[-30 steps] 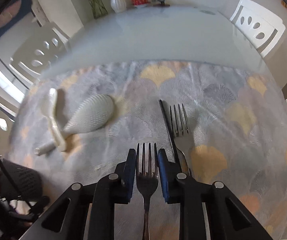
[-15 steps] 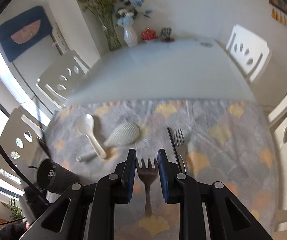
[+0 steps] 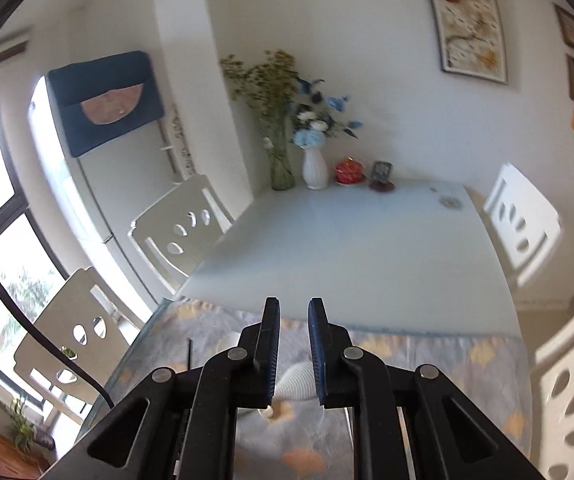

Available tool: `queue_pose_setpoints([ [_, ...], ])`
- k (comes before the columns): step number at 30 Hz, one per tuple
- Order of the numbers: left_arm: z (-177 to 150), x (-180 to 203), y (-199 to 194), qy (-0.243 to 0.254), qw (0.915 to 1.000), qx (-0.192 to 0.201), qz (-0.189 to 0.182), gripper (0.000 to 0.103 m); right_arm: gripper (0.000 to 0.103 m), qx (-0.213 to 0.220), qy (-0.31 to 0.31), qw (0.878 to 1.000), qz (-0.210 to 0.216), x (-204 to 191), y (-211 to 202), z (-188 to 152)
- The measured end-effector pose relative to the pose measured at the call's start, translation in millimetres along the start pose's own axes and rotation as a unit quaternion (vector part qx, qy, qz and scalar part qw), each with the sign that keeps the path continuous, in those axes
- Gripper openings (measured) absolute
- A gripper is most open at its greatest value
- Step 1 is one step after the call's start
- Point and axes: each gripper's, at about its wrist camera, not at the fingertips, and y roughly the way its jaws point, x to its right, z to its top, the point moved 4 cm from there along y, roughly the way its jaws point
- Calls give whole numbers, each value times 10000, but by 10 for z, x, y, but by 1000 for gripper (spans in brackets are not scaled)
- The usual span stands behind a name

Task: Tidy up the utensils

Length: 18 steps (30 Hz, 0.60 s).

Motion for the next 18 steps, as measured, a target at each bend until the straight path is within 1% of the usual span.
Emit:
queue_pose_setpoints([
  [1,0,1,0,1,10000,1,2,86,14,-21,-27,10000,-16,-9,10,2],
  [2,-1,2,-1,1,10000,1,1,86,16,-87,-27,10000,-26,1,39,-20],
  [3,-1,0,0,-2,10000,1,-3,86,28,-216,9,9998,-10,29,90,-70],
  [4,-1,1,0,-2,10000,1,-3,86,40,-449,84,9989,49,80,176,-161],
  [5,-1,4,0,-2,10000,2,-4,86,63,-705,191,9973,104,148,275,-282],
  [6,-2,6,-1,-1,10000,2,-4,86,66,-802,270,9964,103,210,324,-371],
  [8,-2,4,0,-2,10000,2,0,86,65,-1188,389,9921,124,355,504,-649],
  [9,-2,9,0,-1,10000,1,2,86,60,-1596,409,9863,64,449,655,-850],
  [10,-2,4,-1,-1,10000,2,1,86,56,-1901,427,9808,46,508,758,-997],
  [11,-2,5,-1,-2,10000,2,1,86,53,-2259,481,9729,112,570,875,-1184],
  [12,-2,8,-1,0,10000,1,4,86,50,-2440,519,9682,168,621,925,-1304],
  [13,-2,4,-1,1,10000,1,3,86,49,-2722,532,9606,159,665,1019,-1479],
  [14,-3,4,-1,-1,10000,0,0,86,46,-2914,505,9552,59,705,1096,-1631],
  [15,-3,7,-1,1,10000,-2,2,86,41,-2994,472,9529,46,711,1136,-1705],
  [17,-3,10,4,8,10000,-4,8,87,36,-3141,428,9484,-25,732,1270,-1873],
  [18,-3,13,9,14,10000,-7,13,87,36,-3167,430,9475,-63,752,1315,-1907],
])
